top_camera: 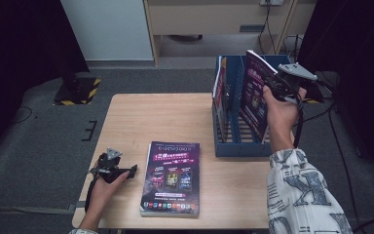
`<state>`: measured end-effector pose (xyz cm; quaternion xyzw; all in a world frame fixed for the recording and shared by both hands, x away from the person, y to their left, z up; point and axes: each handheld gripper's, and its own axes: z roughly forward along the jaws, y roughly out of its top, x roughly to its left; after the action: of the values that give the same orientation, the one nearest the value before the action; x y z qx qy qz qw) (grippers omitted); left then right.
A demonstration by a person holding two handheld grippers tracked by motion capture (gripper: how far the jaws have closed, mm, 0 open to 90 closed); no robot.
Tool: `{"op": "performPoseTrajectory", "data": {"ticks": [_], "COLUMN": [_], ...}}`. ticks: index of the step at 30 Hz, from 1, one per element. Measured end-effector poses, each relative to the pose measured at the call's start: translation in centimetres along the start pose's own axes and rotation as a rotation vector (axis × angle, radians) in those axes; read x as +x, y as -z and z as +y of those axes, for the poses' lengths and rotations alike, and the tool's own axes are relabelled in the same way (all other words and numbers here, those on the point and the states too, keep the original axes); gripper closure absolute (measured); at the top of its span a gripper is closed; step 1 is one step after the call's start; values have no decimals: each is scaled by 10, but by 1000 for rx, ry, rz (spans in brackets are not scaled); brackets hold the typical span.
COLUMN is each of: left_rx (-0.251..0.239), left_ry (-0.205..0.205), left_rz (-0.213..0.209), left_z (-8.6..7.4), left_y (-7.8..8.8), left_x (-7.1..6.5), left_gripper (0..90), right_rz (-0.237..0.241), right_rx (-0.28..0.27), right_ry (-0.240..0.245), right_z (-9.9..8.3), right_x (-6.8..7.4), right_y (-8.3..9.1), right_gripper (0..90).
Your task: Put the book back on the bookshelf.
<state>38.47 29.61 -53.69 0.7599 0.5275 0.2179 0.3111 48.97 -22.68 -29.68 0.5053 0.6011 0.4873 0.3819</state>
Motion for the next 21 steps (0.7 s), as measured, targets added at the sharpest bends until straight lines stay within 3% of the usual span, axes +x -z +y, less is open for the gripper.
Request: {"op": "performPoseTrajectory", "data": {"ticks": [9, 21], "left_rx": [0, 0], "left_ry": [1, 0], "left_rz": [0, 0], "left_z": [0, 0], "left_y": [0, 0], "left_x": [0, 0], "left_gripper": [7, 7], "right_rz": [-18, -47], "right_rx": [-26, -33], "right_ry": [-17, -26], "right_z": [-7, -22], "right_x": [8, 7], "right_y": [-18, -27], "right_gripper": [823, 823]}}
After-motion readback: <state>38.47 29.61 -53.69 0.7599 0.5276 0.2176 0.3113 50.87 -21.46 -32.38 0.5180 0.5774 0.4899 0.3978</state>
